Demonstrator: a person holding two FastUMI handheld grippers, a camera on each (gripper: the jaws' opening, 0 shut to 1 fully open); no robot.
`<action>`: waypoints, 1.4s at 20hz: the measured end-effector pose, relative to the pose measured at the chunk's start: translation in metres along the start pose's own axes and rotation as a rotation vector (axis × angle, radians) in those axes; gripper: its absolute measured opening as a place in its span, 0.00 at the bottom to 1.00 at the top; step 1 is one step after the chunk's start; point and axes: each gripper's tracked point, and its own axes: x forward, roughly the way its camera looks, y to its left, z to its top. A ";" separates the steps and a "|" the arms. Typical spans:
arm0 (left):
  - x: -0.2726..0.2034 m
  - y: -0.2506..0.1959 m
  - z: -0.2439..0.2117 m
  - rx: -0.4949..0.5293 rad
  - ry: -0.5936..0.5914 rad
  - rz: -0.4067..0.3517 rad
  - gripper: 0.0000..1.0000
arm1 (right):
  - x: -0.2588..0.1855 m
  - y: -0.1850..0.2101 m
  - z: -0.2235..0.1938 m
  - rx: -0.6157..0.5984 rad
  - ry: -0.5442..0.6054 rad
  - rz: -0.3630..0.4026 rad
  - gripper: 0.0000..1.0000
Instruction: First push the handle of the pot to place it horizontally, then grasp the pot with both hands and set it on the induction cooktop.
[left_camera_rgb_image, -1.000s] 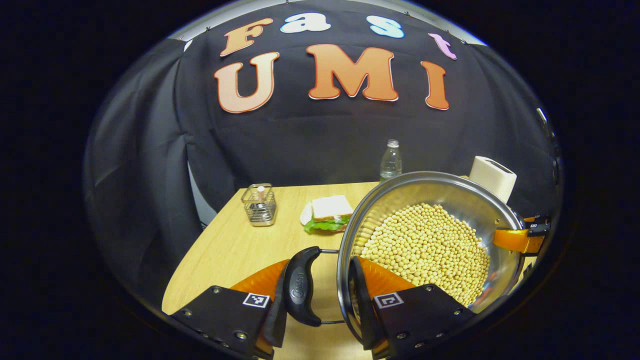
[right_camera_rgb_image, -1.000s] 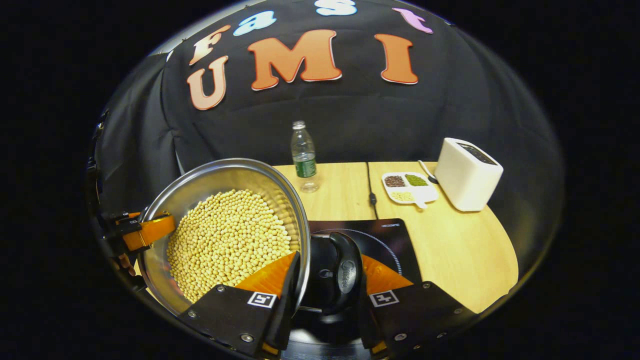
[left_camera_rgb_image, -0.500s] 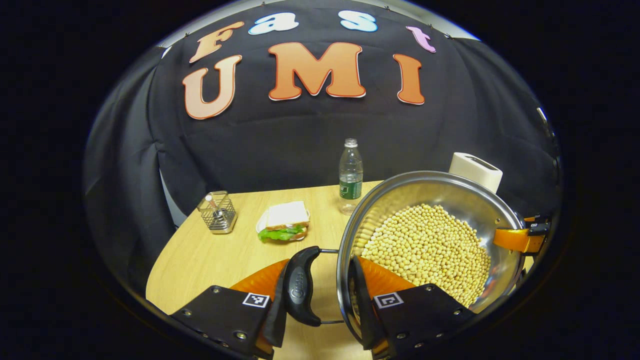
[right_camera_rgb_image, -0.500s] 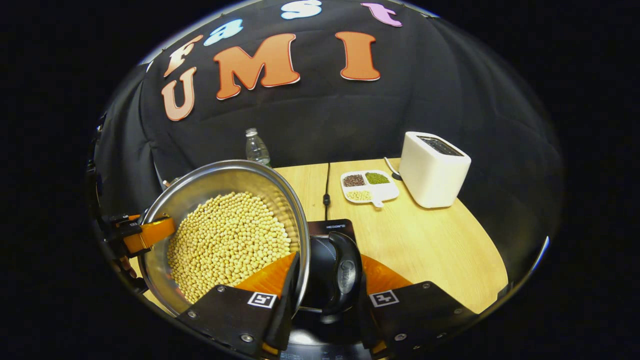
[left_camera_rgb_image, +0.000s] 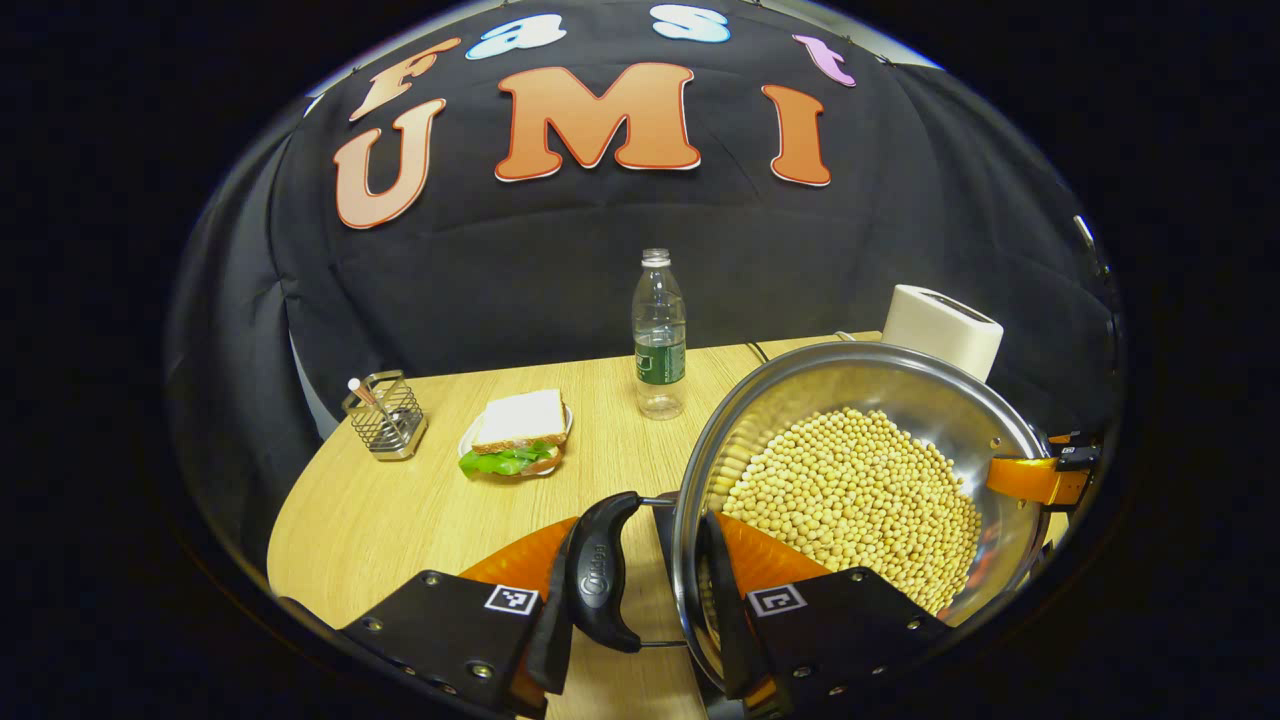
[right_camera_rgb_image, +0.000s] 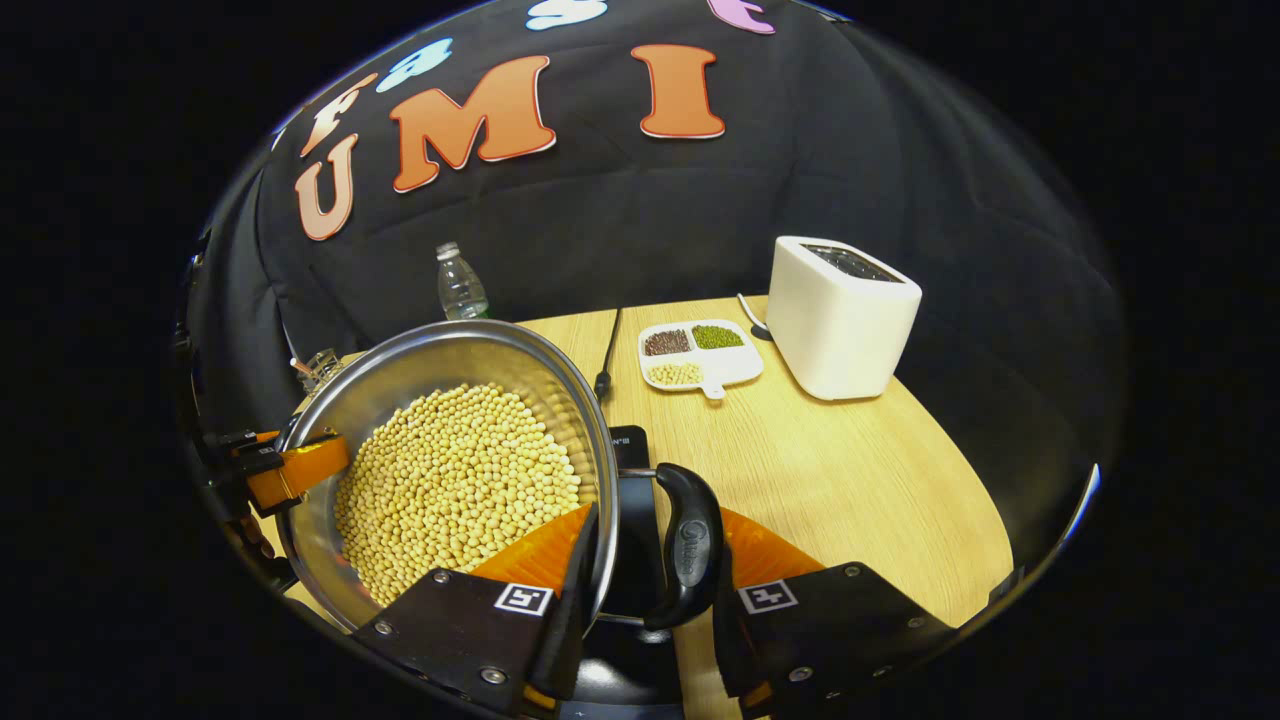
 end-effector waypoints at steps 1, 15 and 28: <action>0.001 -0.001 0.000 -0.002 0.001 -0.001 0.60 | 0.003 -0.002 -0.003 0.001 0.007 -0.002 0.53; 0.010 -0.006 -0.010 -0.007 0.027 -0.018 0.60 | 0.022 -0.004 0.001 0.052 0.017 -0.005 0.53; -0.009 0.009 0.016 -0.044 -0.058 0.088 0.75 | -0.041 -0.012 0.065 -0.068 -0.244 -0.051 0.91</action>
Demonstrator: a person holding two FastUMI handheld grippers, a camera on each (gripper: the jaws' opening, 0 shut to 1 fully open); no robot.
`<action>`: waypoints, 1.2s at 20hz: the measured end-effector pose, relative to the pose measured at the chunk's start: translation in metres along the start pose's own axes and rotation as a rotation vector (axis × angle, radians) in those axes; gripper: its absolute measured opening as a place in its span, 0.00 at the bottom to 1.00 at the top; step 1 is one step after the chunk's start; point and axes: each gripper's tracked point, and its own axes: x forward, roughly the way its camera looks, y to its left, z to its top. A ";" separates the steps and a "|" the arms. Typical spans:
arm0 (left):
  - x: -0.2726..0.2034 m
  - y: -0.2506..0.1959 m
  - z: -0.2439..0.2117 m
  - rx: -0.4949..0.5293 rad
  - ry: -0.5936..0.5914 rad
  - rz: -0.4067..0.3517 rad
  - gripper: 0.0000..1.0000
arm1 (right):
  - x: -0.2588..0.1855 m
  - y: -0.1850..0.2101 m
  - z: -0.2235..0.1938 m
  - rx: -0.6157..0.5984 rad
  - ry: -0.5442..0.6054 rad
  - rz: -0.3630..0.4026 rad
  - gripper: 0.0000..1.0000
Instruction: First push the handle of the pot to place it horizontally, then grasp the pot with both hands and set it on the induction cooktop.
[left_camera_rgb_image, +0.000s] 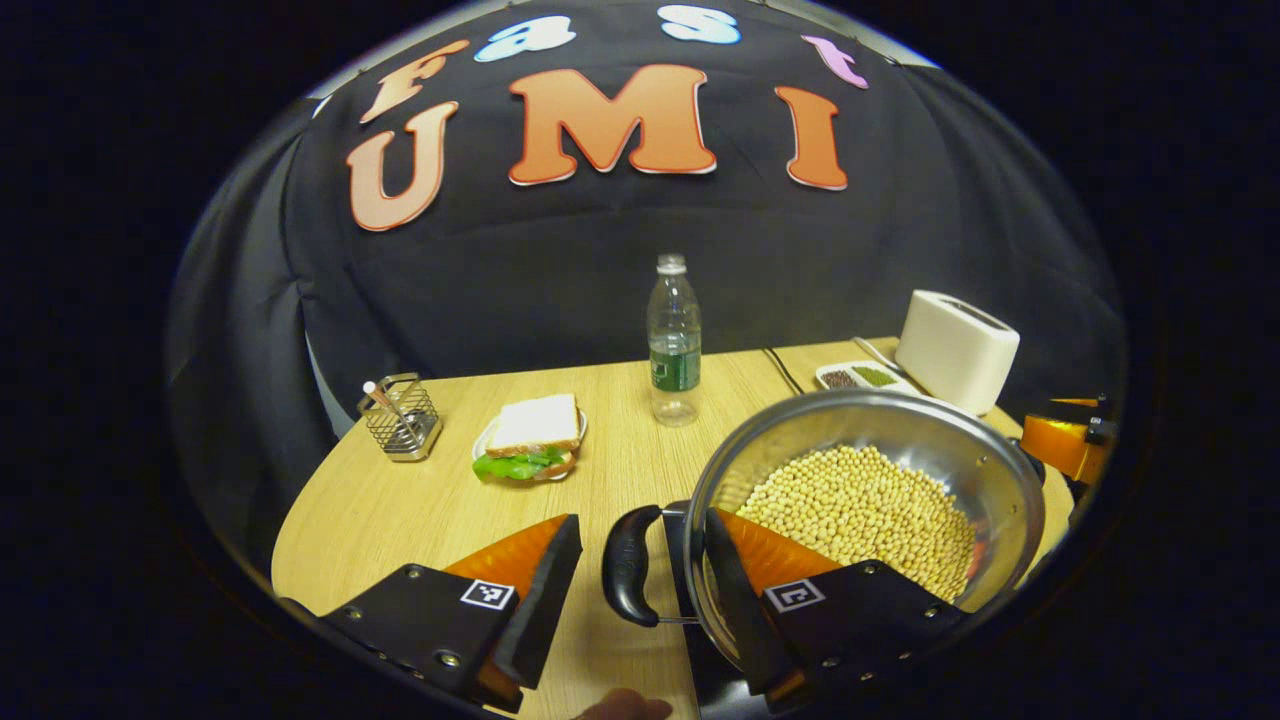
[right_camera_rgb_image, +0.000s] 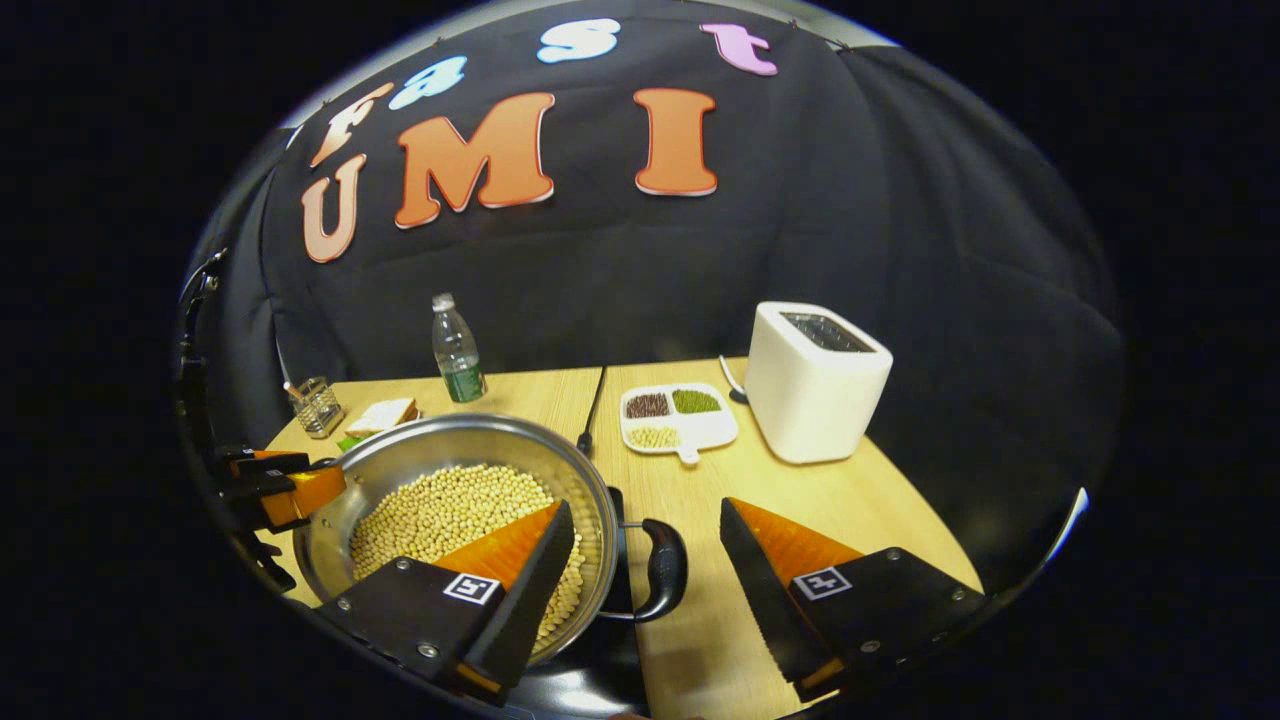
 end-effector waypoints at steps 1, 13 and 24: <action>-0.004 0.005 0.012 -0.010 -0.044 0.027 0.75 | -0.012 -0.001 0.015 -0.015 -0.046 0.001 0.93; -0.154 0.082 0.193 -0.160 -0.682 0.150 0.72 | -0.180 0.004 0.188 -0.176 -0.521 0.040 0.94; -0.326 0.099 0.277 0.008 -1.001 0.351 0.71 | -0.294 -0.002 0.283 -0.152 -0.759 0.108 0.97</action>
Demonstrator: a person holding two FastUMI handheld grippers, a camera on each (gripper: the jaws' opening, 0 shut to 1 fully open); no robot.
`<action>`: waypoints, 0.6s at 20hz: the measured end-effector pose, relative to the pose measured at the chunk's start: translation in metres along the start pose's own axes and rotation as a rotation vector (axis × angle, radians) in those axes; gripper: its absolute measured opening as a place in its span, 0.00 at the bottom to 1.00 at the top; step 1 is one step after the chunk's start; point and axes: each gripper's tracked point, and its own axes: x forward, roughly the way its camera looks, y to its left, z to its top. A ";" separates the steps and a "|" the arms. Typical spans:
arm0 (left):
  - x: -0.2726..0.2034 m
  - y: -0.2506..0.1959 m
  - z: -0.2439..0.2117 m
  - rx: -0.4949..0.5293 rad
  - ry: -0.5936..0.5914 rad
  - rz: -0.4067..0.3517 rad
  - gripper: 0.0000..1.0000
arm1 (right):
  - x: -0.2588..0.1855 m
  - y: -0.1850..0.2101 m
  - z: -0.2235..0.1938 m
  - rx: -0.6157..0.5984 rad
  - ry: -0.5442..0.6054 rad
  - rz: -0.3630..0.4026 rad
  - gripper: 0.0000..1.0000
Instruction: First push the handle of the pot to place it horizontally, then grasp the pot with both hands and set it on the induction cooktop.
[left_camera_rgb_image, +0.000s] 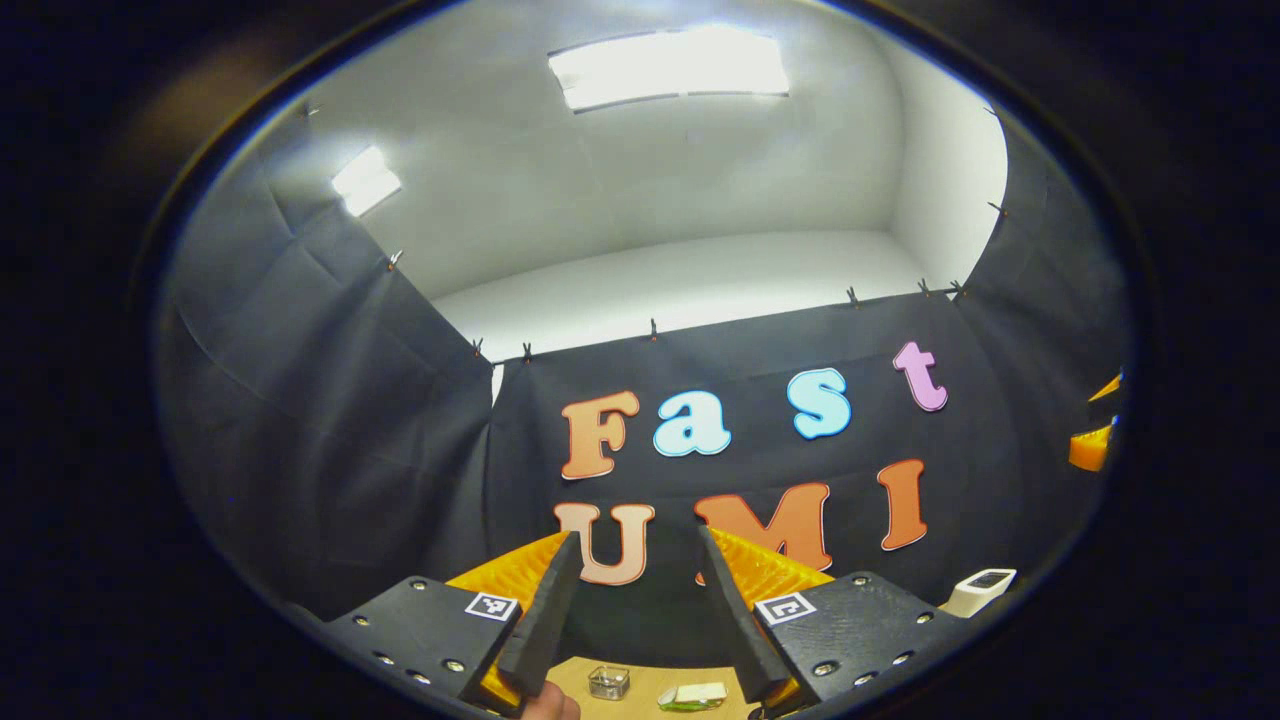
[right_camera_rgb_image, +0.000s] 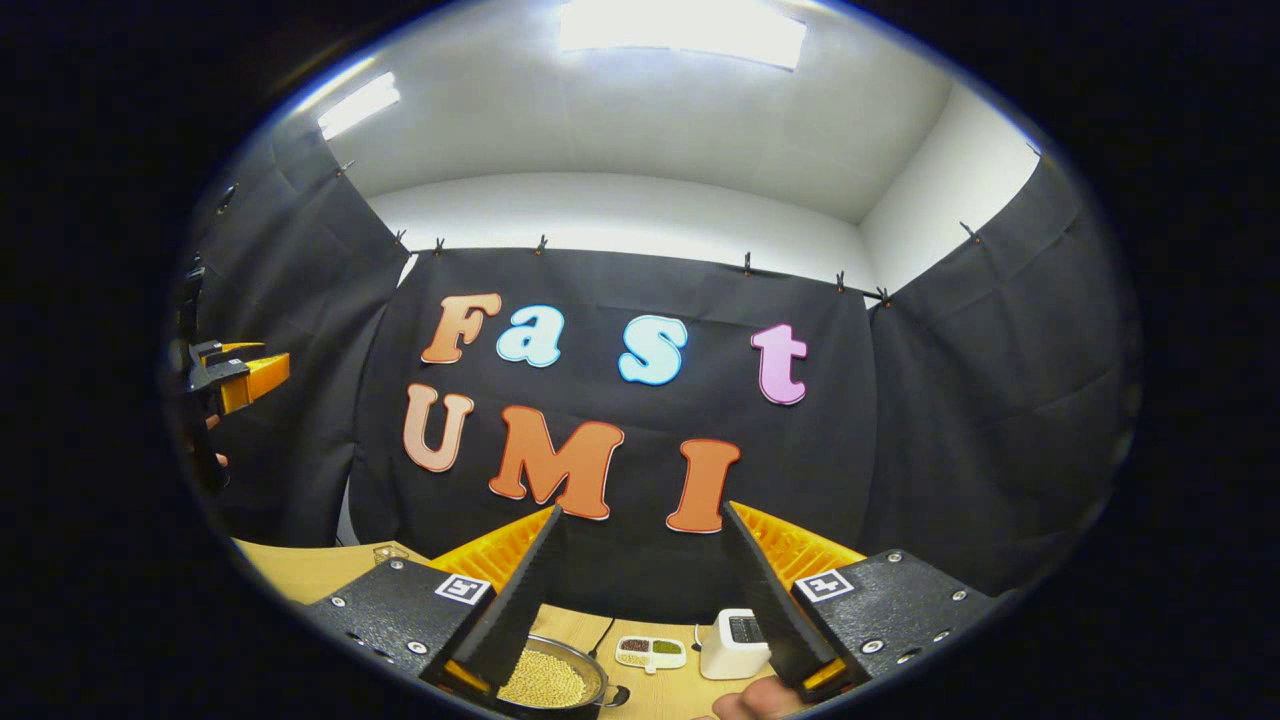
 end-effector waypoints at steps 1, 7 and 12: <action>-0.003 -0.004 0.005 -0.002 -0.014 -0.006 0.71 | -0.001 -0.003 0.005 -0.002 -0.014 -0.006 0.95; -0.011 -0.014 0.016 -0.007 -0.044 -0.023 0.70 | -0.008 -0.006 0.020 -0.010 -0.064 -0.013 0.95; -0.010 -0.011 0.013 -0.013 -0.041 0.010 0.73 | -0.008 -0.003 0.021 -0.002 -0.072 0.010 0.95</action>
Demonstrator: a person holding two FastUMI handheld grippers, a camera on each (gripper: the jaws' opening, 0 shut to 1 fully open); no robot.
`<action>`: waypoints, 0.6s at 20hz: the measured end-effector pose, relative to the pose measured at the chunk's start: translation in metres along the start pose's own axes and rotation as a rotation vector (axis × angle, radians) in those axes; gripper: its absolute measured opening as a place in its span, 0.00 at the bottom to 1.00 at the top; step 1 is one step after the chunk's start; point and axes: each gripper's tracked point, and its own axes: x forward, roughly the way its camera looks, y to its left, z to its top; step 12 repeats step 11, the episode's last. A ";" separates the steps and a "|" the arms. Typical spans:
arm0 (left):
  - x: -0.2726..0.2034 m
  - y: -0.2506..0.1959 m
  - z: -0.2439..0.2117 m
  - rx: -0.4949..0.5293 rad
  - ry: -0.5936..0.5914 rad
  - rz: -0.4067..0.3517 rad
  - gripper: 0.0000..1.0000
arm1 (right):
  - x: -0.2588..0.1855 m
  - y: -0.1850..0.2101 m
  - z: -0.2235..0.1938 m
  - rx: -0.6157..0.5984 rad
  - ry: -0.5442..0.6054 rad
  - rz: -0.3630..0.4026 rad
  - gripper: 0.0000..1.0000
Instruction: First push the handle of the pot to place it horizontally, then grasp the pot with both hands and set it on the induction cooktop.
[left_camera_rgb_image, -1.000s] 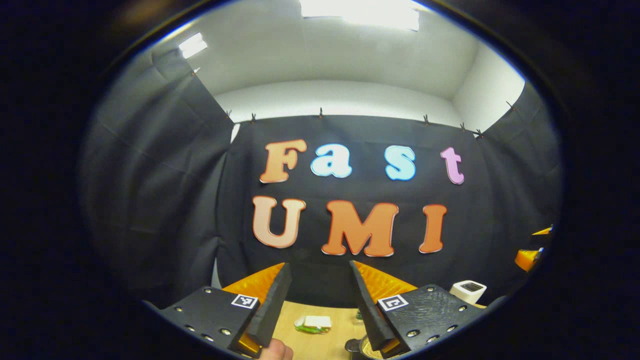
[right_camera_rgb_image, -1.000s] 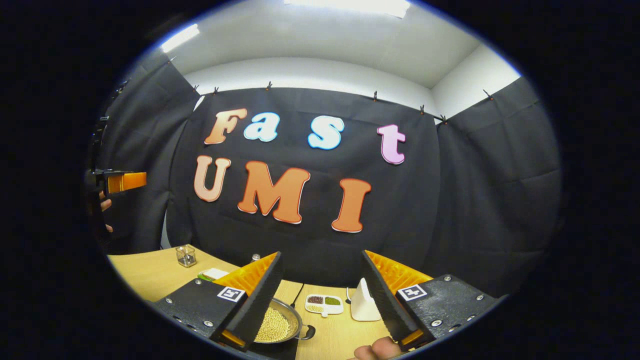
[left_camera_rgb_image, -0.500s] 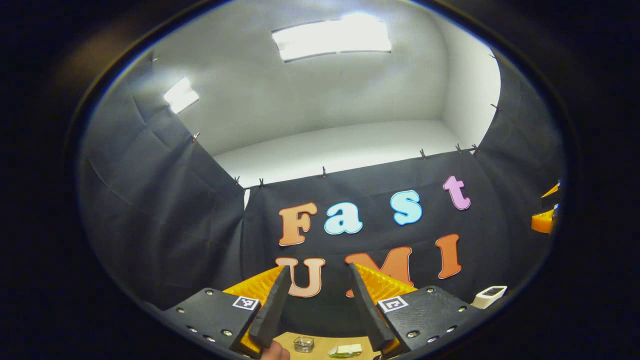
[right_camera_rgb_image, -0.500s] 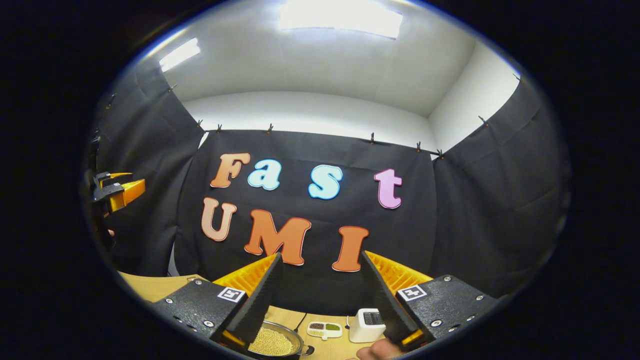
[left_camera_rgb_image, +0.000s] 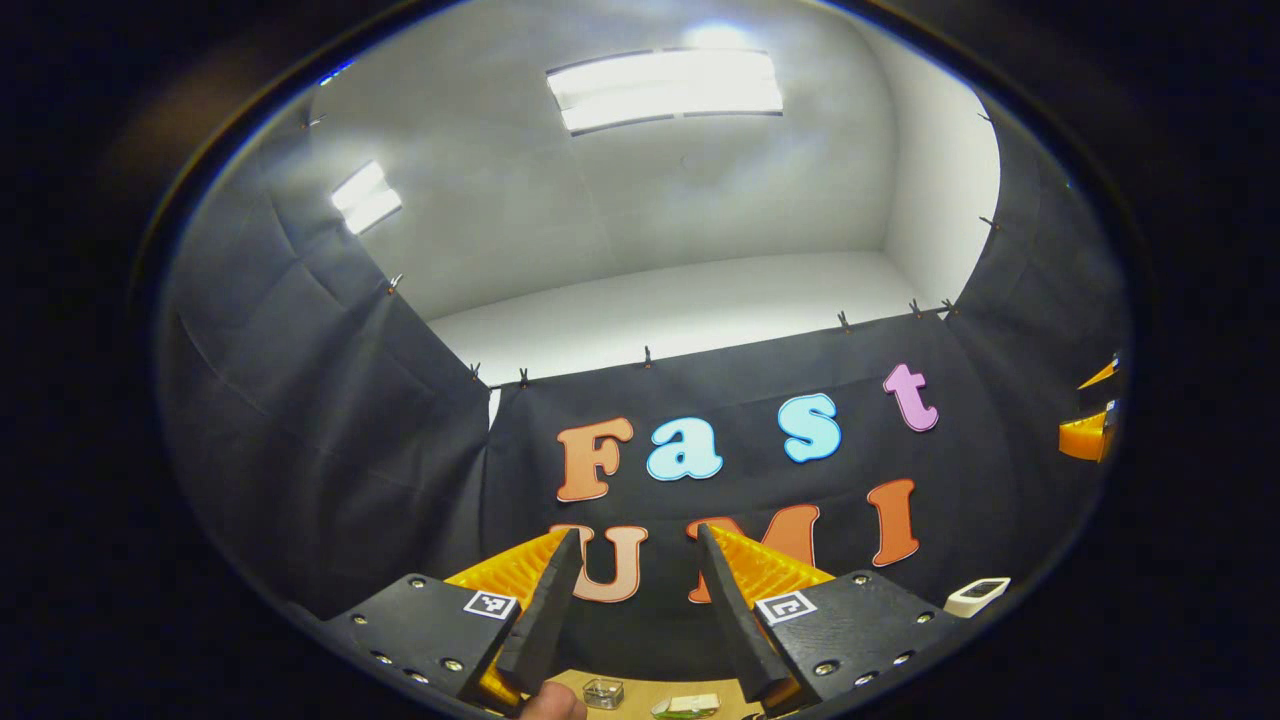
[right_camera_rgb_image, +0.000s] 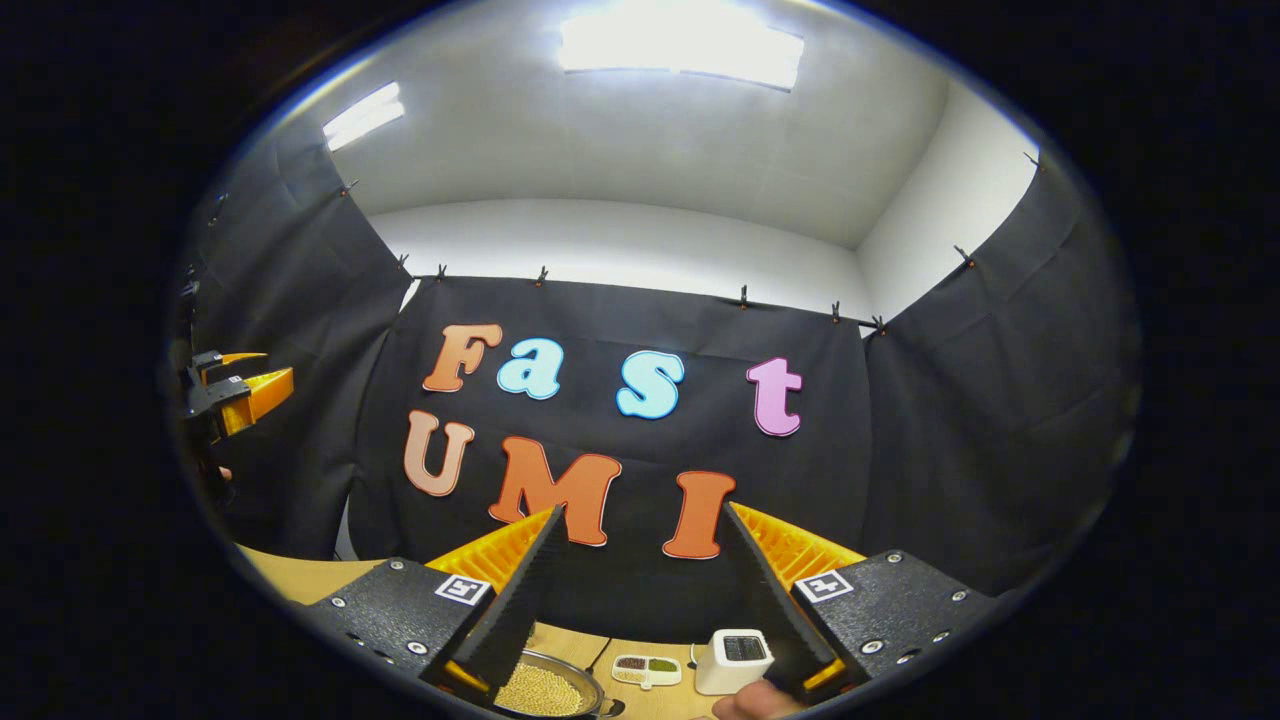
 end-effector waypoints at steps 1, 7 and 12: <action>0.001 0.001 -0.002 -0.002 0.004 0.004 0.71 | 0.001 0.001 0.000 -0.001 -0.003 0.005 0.95; 0.008 0.008 -0.017 0.004 0.025 0.044 0.70 | 0.006 0.003 -0.005 -0.004 -0.013 0.024 0.95; 0.010 0.012 -0.033 -0.013 0.044 0.064 0.72 | 0.011 0.010 -0.016 0.000 -0.013 0.056 0.95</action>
